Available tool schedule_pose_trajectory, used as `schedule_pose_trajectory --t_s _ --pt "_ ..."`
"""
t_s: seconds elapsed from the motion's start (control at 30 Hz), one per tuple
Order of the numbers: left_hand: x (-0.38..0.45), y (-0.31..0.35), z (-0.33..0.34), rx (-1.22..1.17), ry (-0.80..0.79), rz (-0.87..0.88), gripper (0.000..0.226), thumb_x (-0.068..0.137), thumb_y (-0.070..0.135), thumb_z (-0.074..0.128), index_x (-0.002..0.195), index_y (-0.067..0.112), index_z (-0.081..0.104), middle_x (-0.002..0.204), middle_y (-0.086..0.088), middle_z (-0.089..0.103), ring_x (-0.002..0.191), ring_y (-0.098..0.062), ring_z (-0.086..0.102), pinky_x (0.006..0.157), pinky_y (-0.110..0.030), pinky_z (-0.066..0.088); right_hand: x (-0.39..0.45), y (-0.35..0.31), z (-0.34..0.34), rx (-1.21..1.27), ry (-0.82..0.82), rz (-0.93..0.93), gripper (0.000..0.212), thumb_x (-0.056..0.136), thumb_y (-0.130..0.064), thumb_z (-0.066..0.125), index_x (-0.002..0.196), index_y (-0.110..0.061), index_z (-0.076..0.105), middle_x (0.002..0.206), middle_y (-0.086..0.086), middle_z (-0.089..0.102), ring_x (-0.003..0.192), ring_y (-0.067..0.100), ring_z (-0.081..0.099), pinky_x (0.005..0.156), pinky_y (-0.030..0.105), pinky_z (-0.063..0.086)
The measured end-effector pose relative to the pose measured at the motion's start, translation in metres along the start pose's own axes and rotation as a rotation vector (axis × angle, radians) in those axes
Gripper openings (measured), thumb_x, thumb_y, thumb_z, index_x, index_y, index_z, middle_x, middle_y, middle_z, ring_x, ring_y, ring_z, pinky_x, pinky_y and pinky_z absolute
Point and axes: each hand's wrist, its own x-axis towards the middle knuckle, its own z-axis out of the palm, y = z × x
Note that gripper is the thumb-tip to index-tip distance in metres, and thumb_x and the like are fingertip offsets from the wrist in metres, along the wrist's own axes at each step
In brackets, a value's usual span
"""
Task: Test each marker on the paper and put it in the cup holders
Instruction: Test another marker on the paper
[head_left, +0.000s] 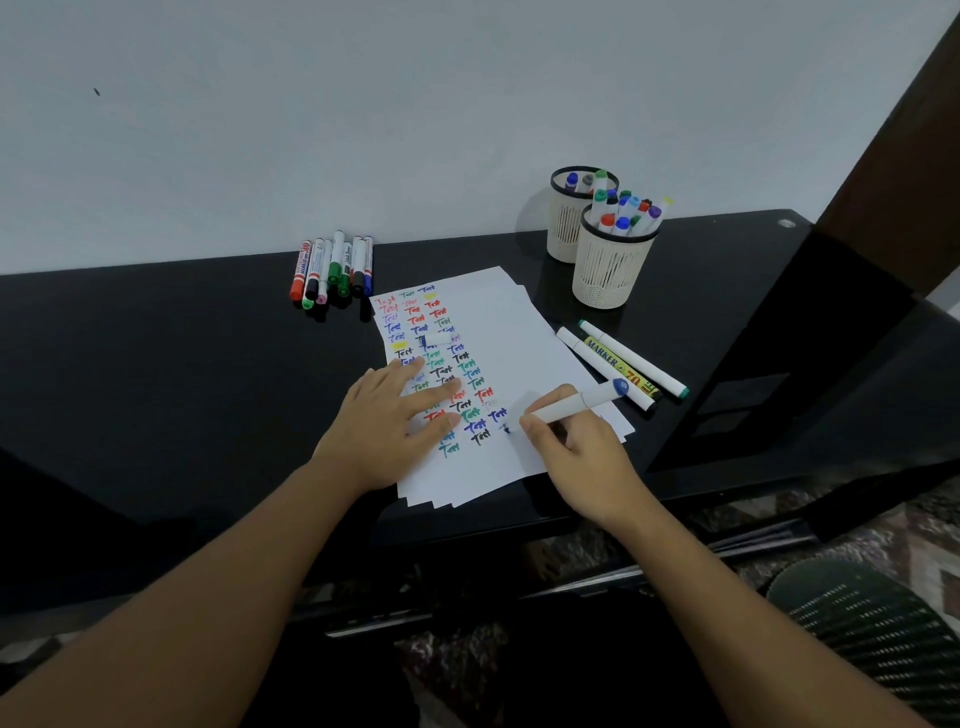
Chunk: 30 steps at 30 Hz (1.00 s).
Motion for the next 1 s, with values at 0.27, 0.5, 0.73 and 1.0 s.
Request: schedule_pose_trajectory --t_s 0.27,0.5,0.73,1.0 --pt "0.0009 -0.0019 0.0024 0.012 0.013 0.004 0.062 0.089 0.078 0.021 0.145 0.058 0.039 0.164 0.003 0.028 0.151 -0.018 0.018 0.124 -0.047 0.014 0.0013 0.0008 0.0021 -0.016 0.020 0.010 0.006 0.106 -0.038 0.052 0.101 -0.036 0.054 0.097 -0.013 0.067 0.089 0.017 0.065 0.087 0.042 0.054" --pt "0.0009 -0.0020 0.0011 0.015 -0.008 0.003 0.064 0.088 0.079 0.018 0.145 0.058 0.037 0.165 0.004 0.025 0.152 -0.017 0.015 0.124 -0.047 0.012 0.0014 -0.0003 -0.0001 -0.025 0.004 0.010 0.006 0.106 -0.036 0.052 0.101 -0.034 0.055 0.096 -0.011 0.067 0.088 0.011 0.063 0.082 0.034 0.053" --pt "0.0002 -0.0018 0.0015 0.008 0.011 0.011 0.065 0.088 0.079 0.019 0.145 0.057 0.039 0.164 0.002 0.027 0.152 -0.018 0.017 0.125 -0.047 0.011 0.0017 -0.0038 -0.0008 -0.017 0.041 0.023 0.014 0.107 -0.034 0.052 0.095 -0.040 0.051 0.094 -0.012 0.066 0.088 0.006 0.060 0.072 0.017 0.046" --pt "0.0011 -0.0012 0.0020 0.004 0.008 0.008 0.066 0.088 0.079 0.018 0.146 0.057 0.039 0.165 0.002 0.026 0.153 -0.018 0.016 0.125 -0.046 0.010 0.0001 -0.0042 -0.0025 -0.023 0.029 0.021 0.008 0.107 -0.034 0.052 0.099 -0.035 0.053 0.094 -0.009 0.066 0.088 0.013 0.062 0.078 0.029 0.049"
